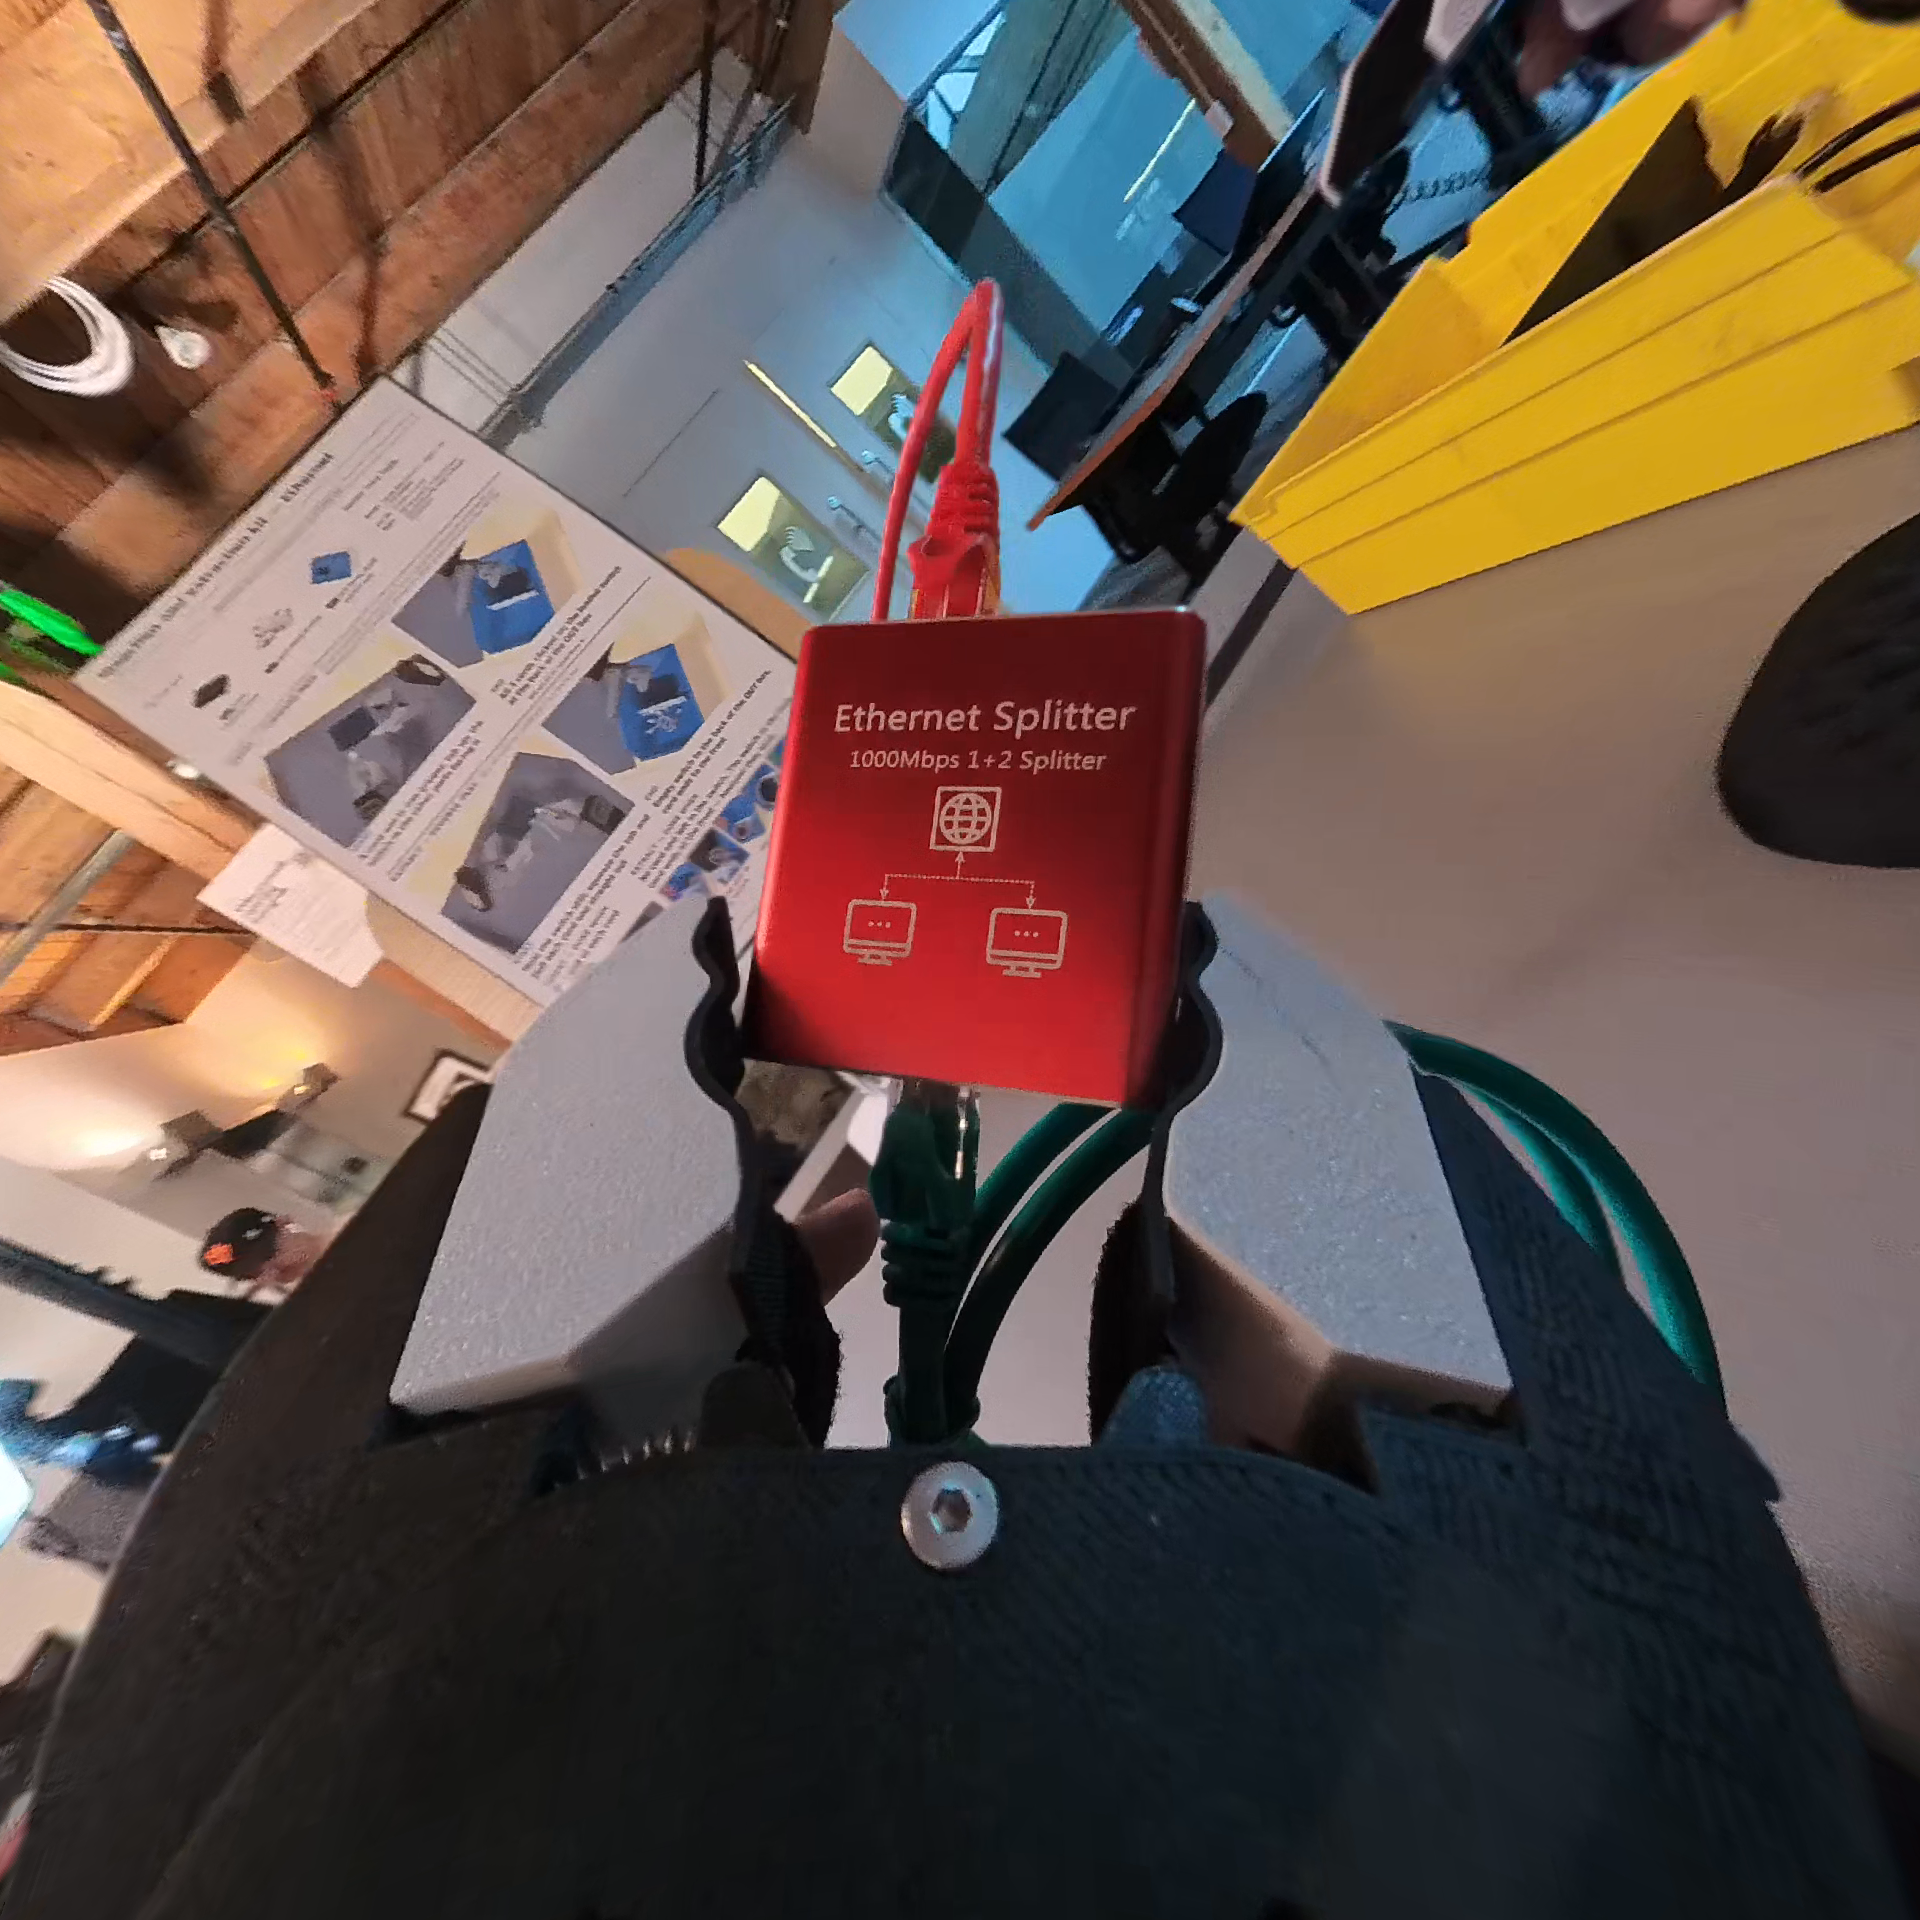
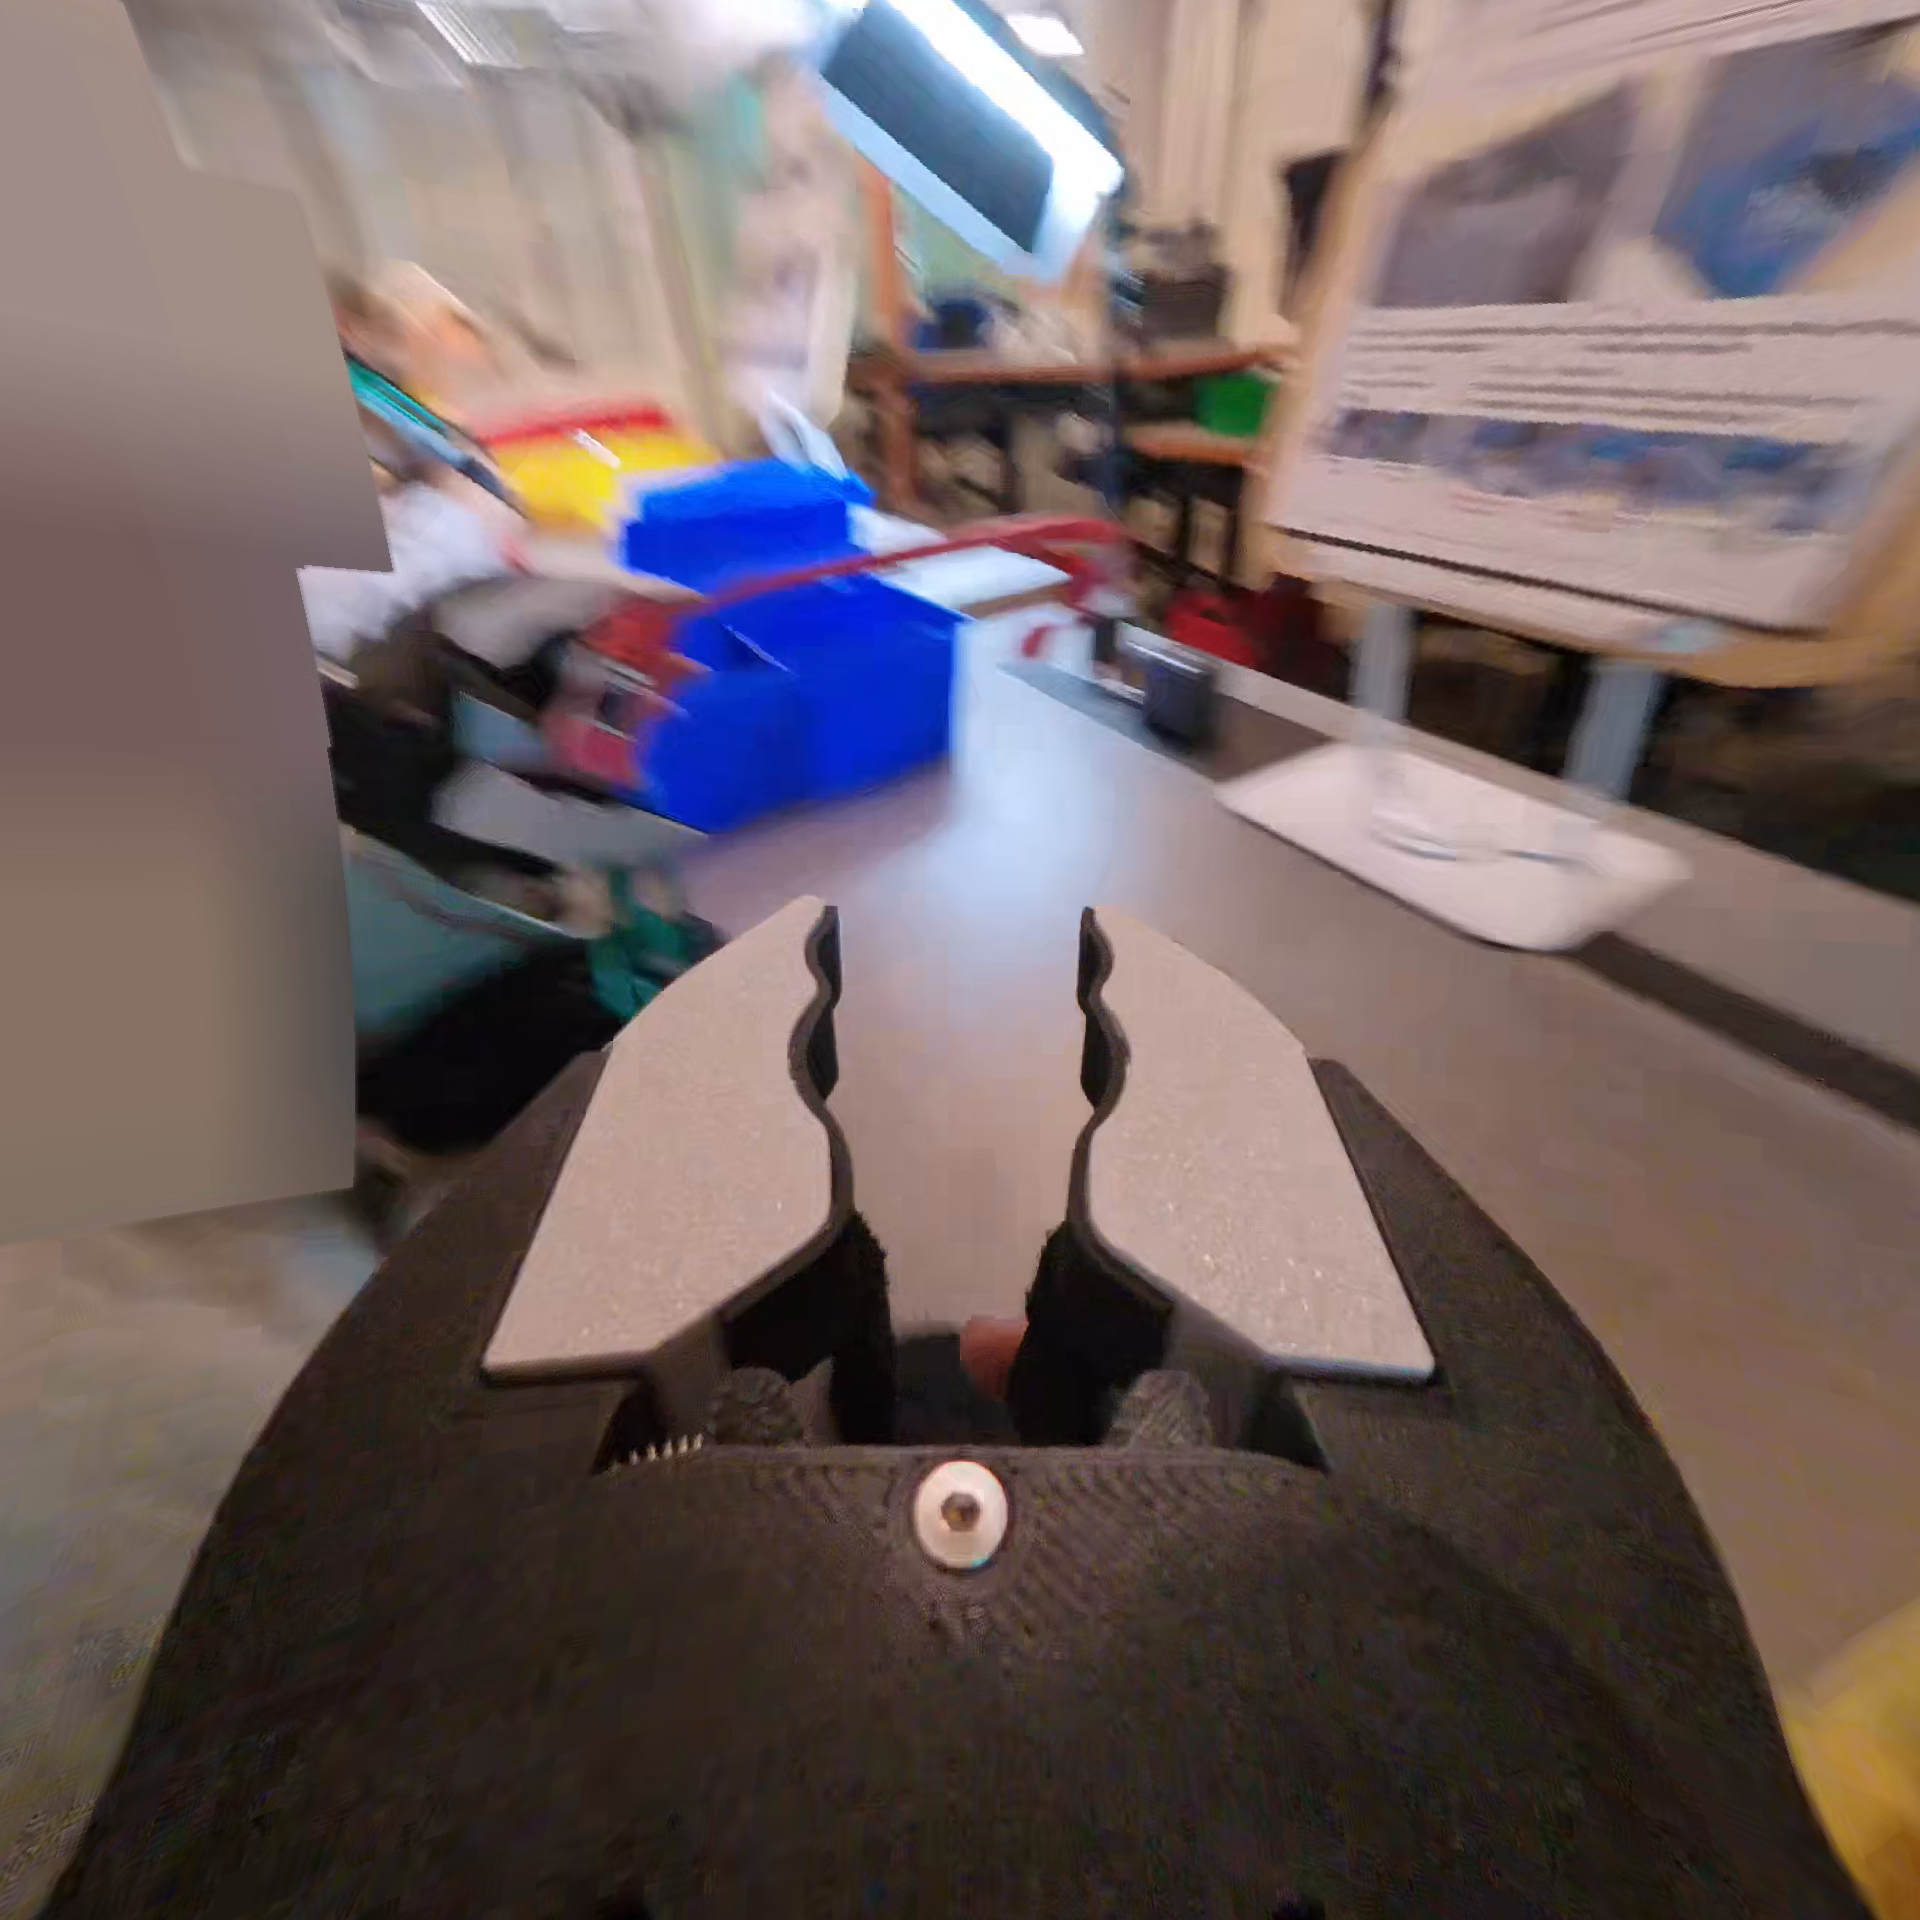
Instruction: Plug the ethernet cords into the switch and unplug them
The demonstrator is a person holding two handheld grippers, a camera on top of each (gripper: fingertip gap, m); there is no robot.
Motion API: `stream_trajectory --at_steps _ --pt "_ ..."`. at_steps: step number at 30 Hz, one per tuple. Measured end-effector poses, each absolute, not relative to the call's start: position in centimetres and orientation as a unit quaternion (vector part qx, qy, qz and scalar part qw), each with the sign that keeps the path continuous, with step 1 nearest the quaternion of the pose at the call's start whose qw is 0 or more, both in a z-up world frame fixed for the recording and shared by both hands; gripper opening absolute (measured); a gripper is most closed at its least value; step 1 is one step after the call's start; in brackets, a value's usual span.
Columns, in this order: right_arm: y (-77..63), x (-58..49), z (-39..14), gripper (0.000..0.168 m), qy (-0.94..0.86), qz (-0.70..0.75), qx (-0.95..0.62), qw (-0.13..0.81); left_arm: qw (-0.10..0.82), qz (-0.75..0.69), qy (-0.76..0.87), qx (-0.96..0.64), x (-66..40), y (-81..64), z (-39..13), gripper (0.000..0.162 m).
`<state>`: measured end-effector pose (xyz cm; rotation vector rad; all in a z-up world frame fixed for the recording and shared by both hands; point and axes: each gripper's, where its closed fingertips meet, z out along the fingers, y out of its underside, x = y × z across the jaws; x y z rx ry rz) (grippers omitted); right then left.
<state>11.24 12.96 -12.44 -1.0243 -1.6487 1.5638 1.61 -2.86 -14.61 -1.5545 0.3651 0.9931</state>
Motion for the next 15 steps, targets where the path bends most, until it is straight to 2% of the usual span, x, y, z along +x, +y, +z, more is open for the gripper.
stream_trajectory --at_steps 6,10,11,12,15 --pt "1.2 8.2 -12.3 0.040 -0.498 0.775 -0.358 0.150 0.559 0.490 0.188 -0.642 2.7 -2.4 -15.0 0.081" --pt "-1.3 7.2 -12.5 0.034 -0.512 0.785 -0.331 0.112 0.552 0.494 0.204 -0.640 3.4 -2.3 -15.5 0.081" --pt "-1.7 7.3 -12.6 0.029 -0.519 0.783 -0.324 0.113 0.551 0.495 0.206 -0.639 3.5 -2.4 -15.5 0.081" --pt "-1.9 7.4 -12.6 0.017 -0.526 0.781 -0.315 0.116 0.552 0.495 0.208 -0.637 3.6 -2.4 -15.5 0.081" --pt "-2.1 7.7 -12.7 0.015 -0.541 0.776 -0.305 0.112 0.551 0.498 0.216 -0.634 3.7 -2.5 -15.5 0.081"
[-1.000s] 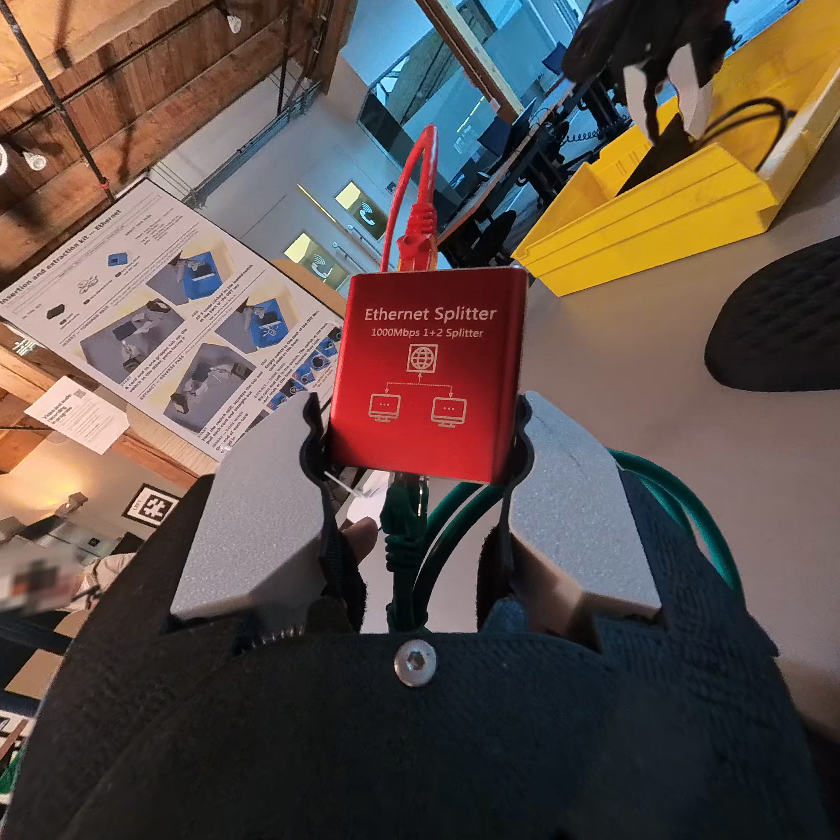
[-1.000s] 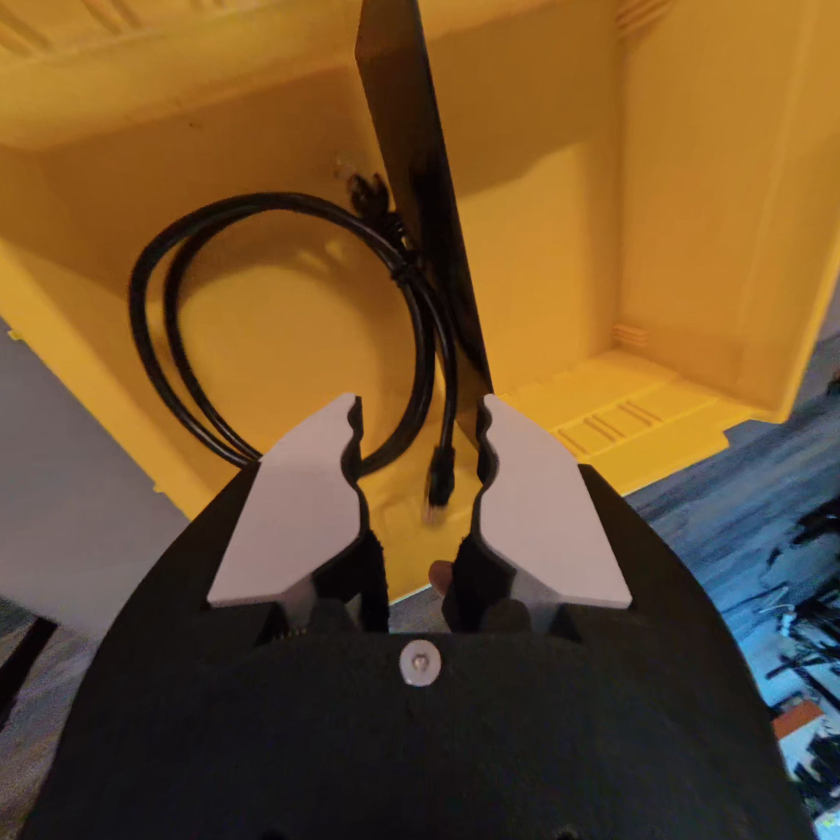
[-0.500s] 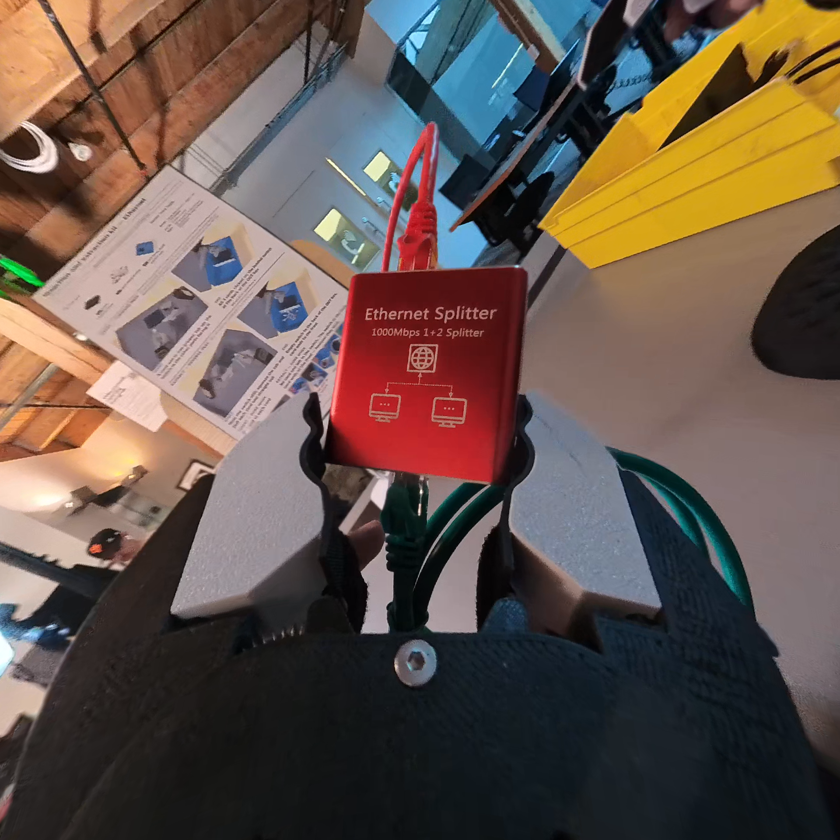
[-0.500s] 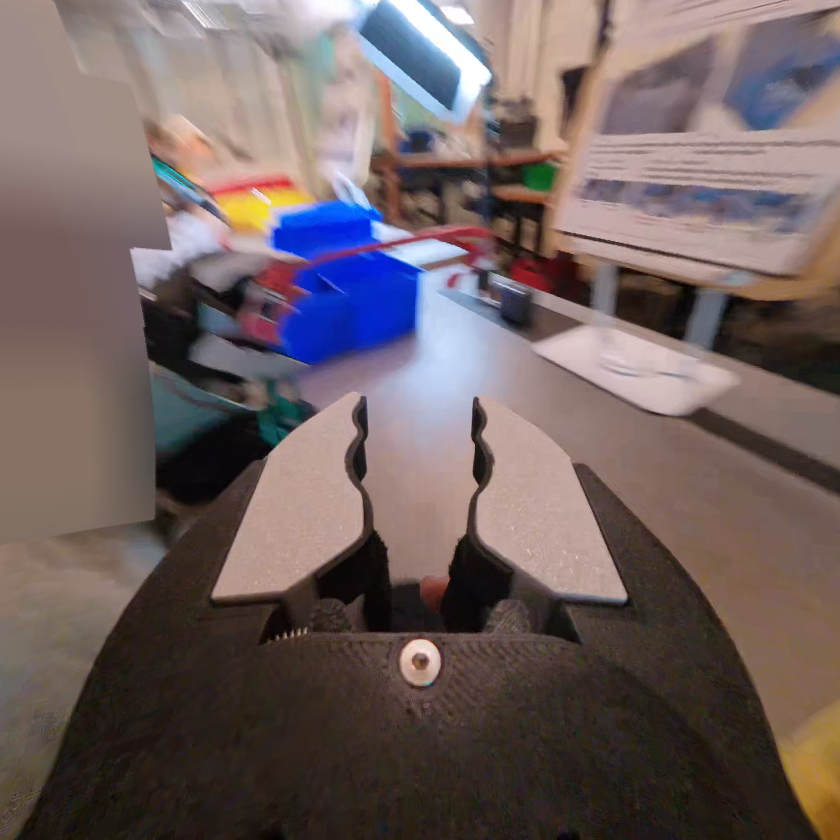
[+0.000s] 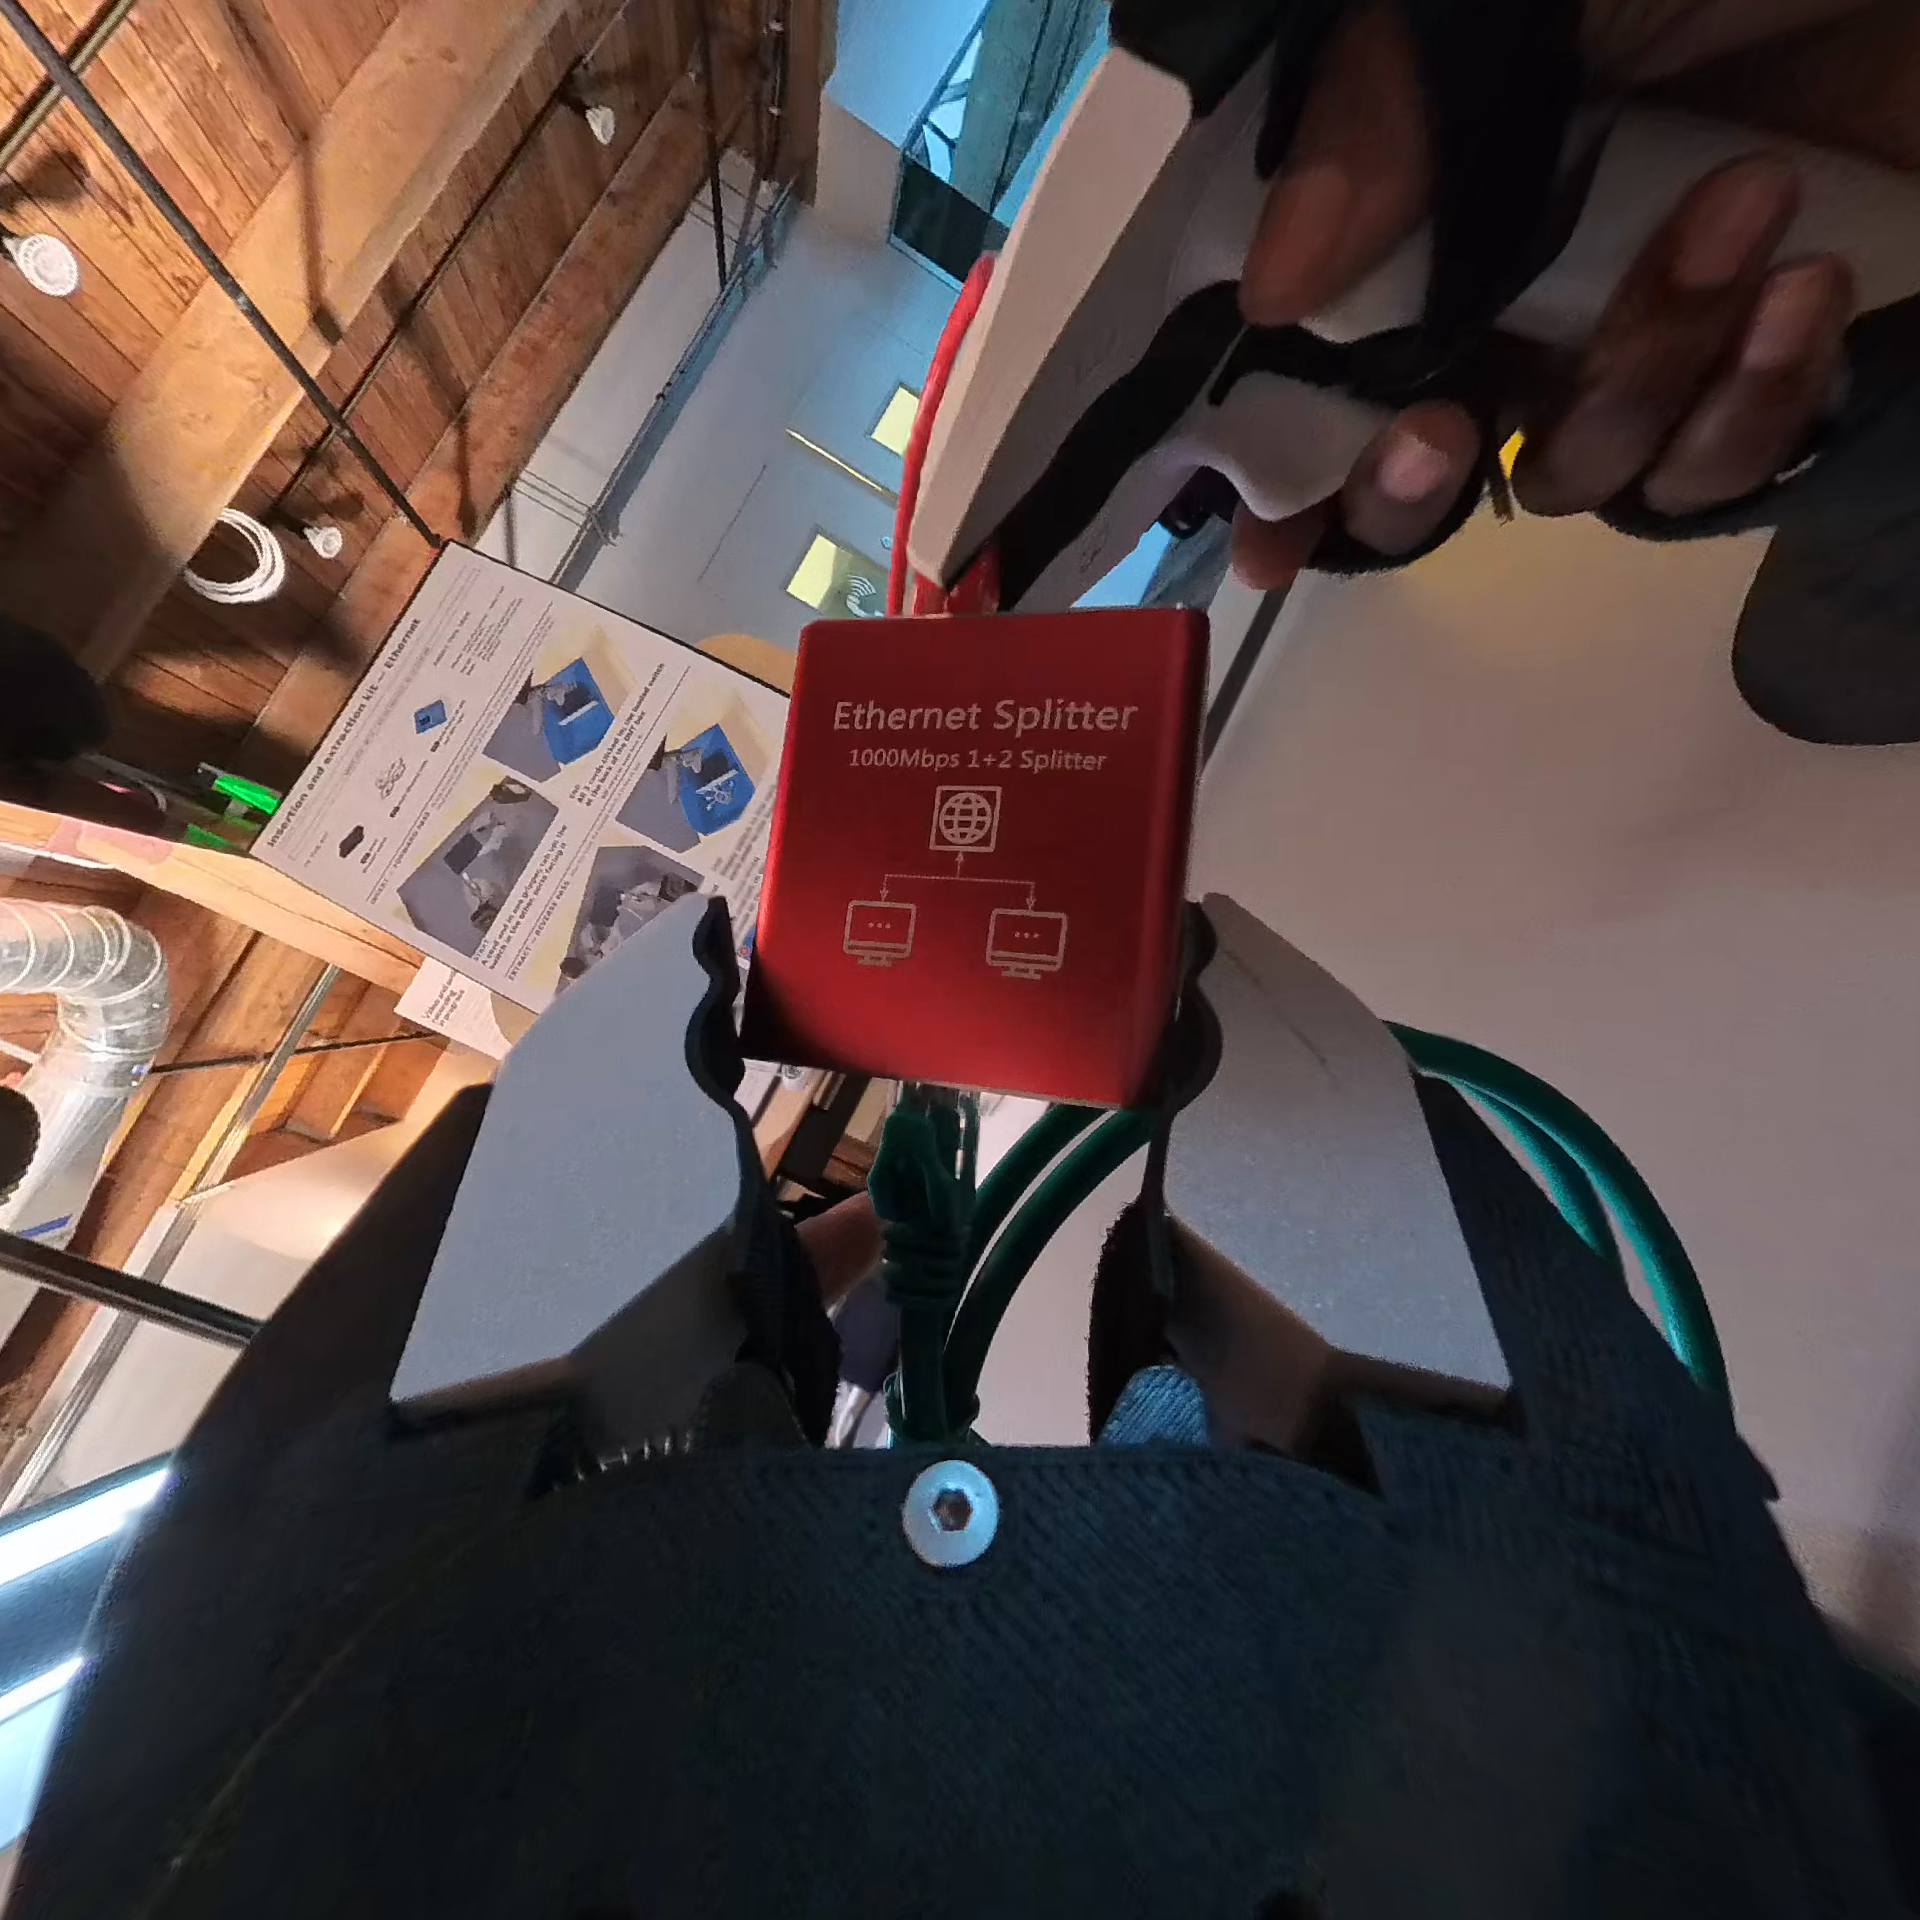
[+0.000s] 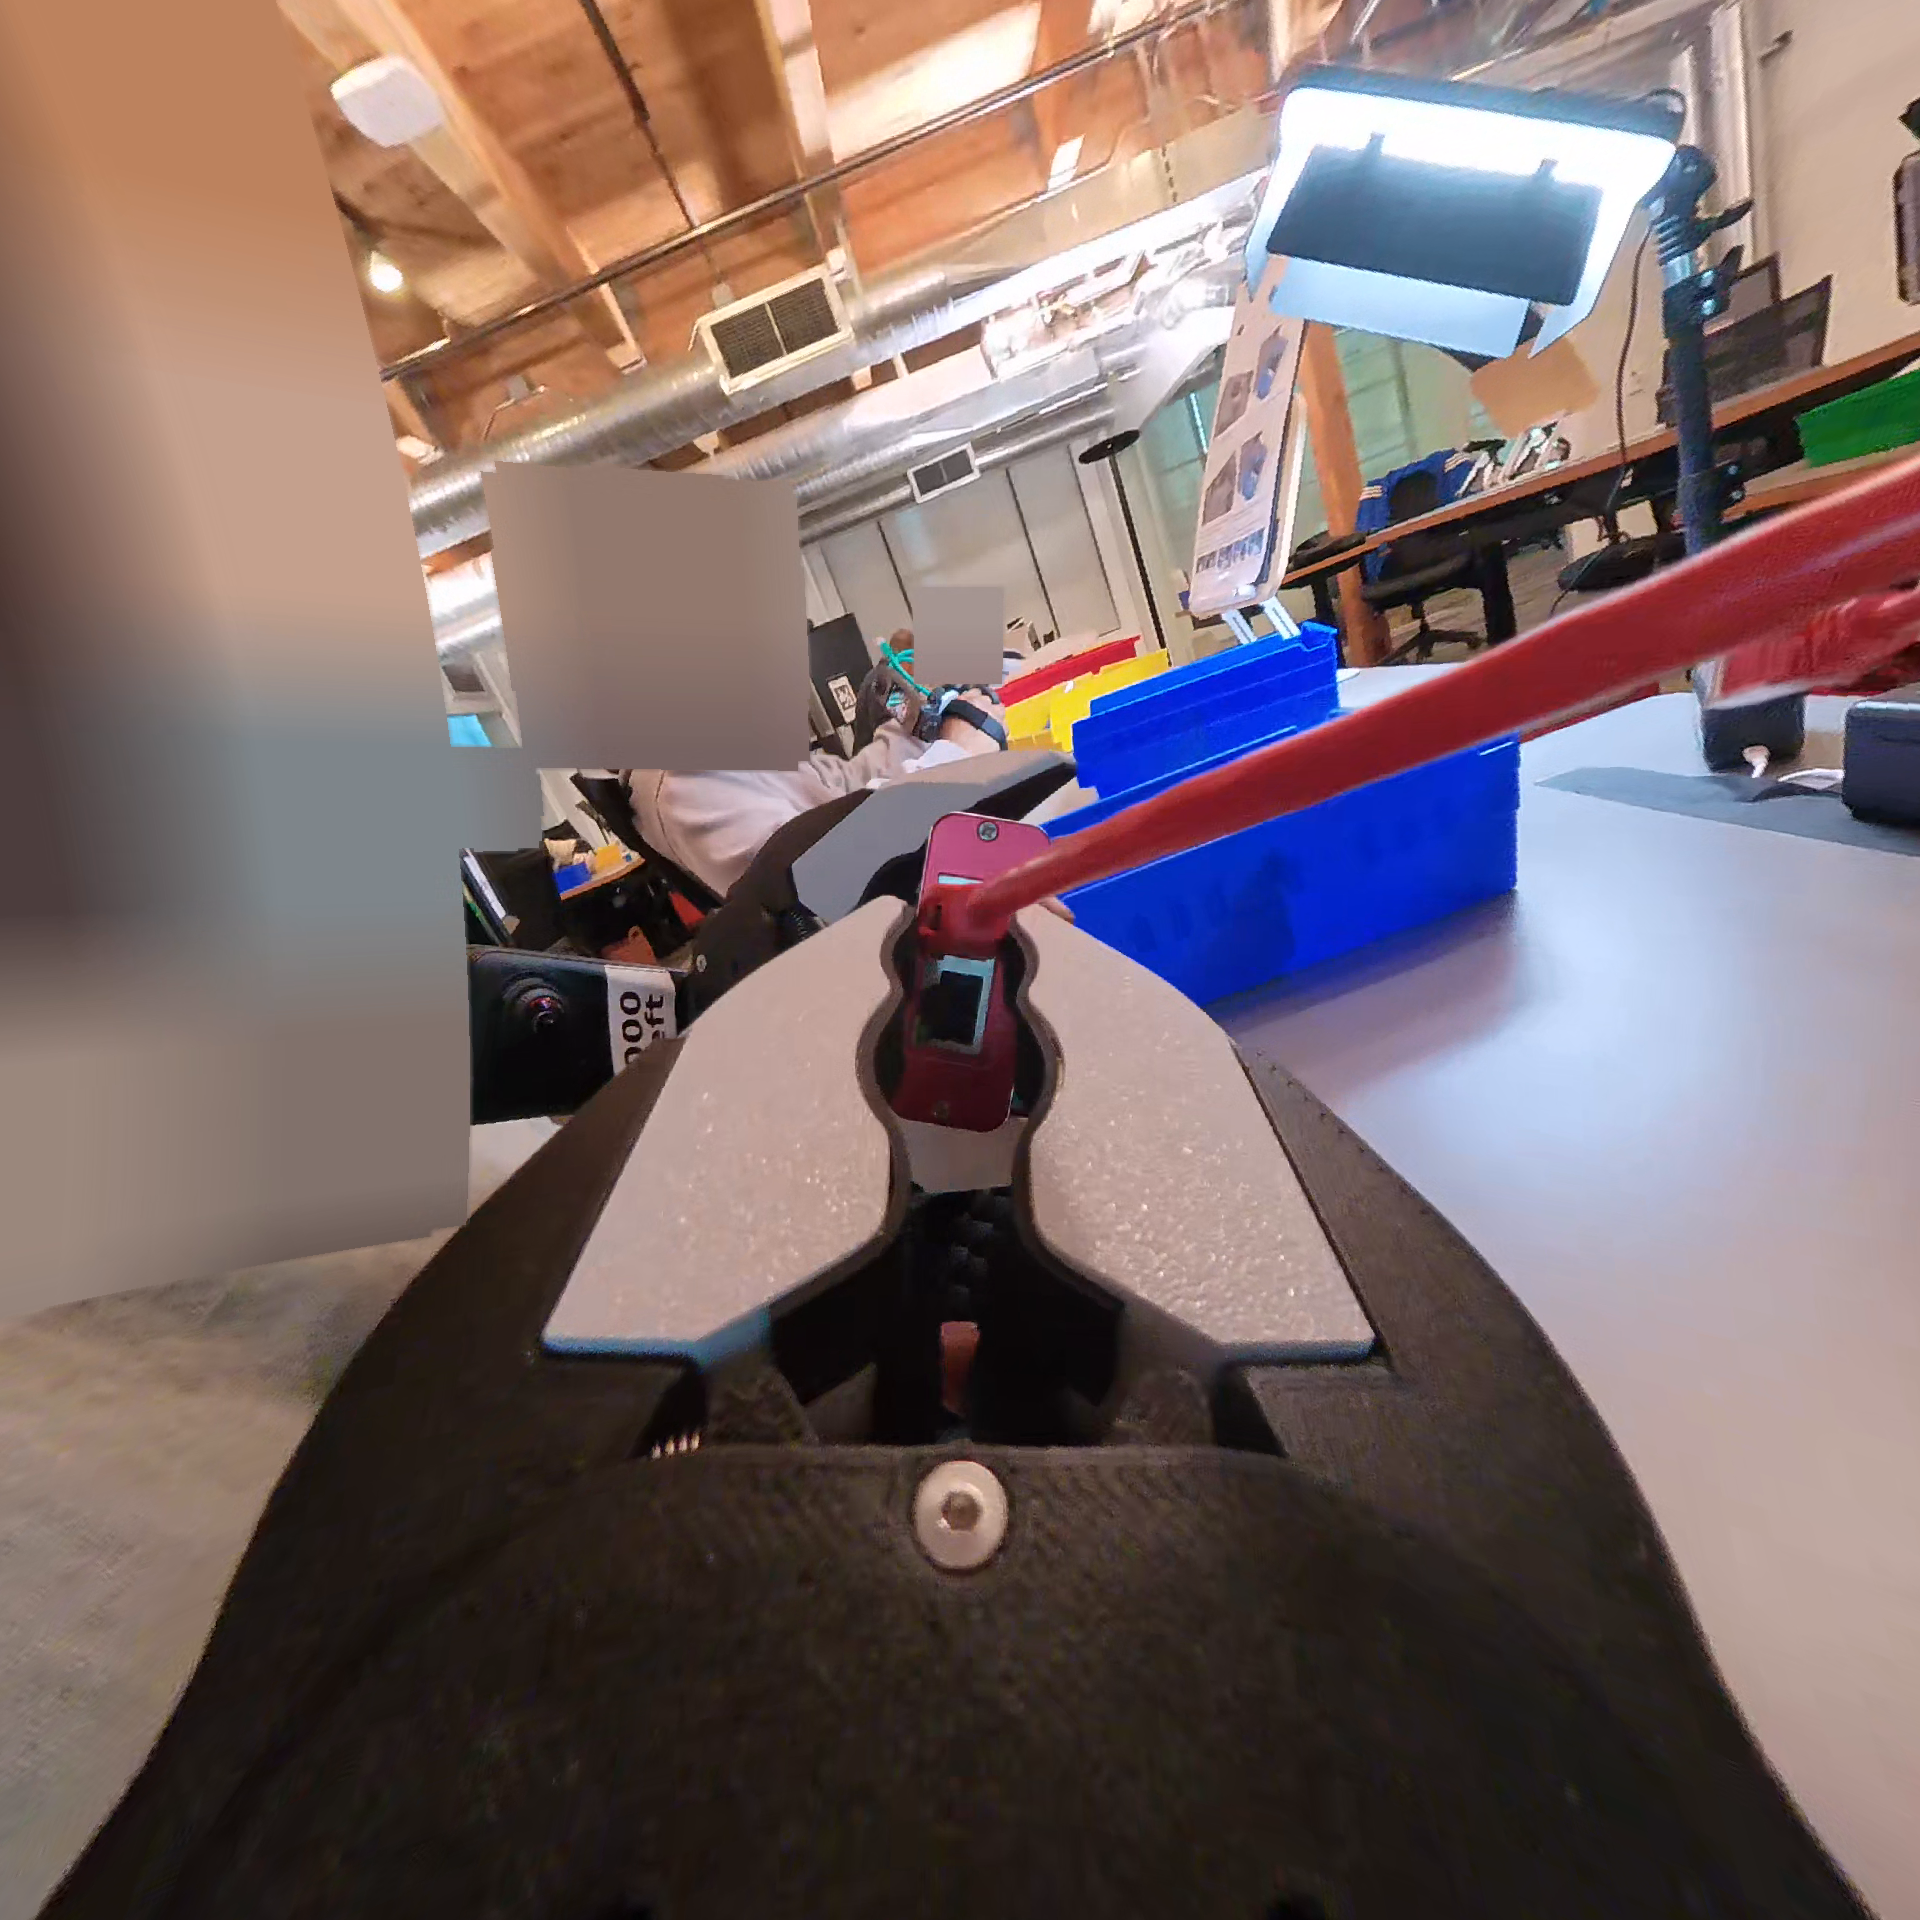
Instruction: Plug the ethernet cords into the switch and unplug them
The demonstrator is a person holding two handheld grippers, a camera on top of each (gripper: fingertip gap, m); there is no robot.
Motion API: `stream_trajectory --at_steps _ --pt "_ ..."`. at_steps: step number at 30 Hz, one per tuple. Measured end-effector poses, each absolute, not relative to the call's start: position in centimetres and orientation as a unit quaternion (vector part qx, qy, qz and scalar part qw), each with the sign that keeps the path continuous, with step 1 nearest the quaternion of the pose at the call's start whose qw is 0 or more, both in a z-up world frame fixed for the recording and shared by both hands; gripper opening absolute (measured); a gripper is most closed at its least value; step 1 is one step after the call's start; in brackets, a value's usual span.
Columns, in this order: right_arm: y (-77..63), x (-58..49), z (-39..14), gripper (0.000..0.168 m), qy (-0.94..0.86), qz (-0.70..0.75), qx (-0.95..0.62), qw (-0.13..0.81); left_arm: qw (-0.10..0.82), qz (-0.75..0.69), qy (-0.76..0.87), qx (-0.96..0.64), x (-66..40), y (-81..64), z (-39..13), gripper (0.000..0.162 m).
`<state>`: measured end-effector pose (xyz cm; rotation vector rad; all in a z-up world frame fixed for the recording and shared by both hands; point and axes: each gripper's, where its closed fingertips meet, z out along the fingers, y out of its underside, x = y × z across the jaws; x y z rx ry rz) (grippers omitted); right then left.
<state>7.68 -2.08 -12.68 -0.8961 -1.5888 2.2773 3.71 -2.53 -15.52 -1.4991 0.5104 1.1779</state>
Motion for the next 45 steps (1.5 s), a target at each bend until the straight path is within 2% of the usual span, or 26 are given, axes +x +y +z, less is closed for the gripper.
stream_trajectory --at_steps 5,14,19,29,33,37,40,45 --pt "-2.2 8.0 -12.8 0.014 -0.555 0.769 -0.296 0.117 0.538 0.528 0.229 -0.616 3.9 -2.7 -15.2 0.081" --pt "-1.7 8.0 -13.5 0.012 -0.575 0.722 -0.289 0.254 0.518 0.557 0.240 -0.603 4.3 -2.7 -15.5 0.080" --pt "-1.9 8.7 -12.4 0.012 -0.551 0.720 -0.263 0.330 0.553 0.538 0.230 -0.593 4.7 -2.6 -14.7 0.080" --pt "-1.9 9.5 -11.1 0.012 -0.519 0.736 -0.246 0.360 0.587 0.507 0.215 -0.593 5.1 -2.0 -14.0 0.080" --pt "4.4 12.1 -7.8 0.011 -0.395 0.782 -0.262 0.405 0.605 0.490 0.148 -0.610 2.1 -4.2 -14.0 0.080" --pt "9.1 12.6 -9.4 0.011 -0.487 0.672 -0.326 0.453 0.635 0.463 0.122 -0.606 1.6 -5.2 -12.6 0.080" --pt "13.7 13.8 -11.5 0.012 -0.597 0.522 -0.383 0.473 0.624 0.479 0.122 -0.605 1.0 -5.3 -12.7 0.080" --pt "22.6 19.0 -15.0 0.012 -0.746 0.264 -0.453 0.411 0.609 0.484 0.130 -0.615 0.7 -5.4 -13.9 0.081"
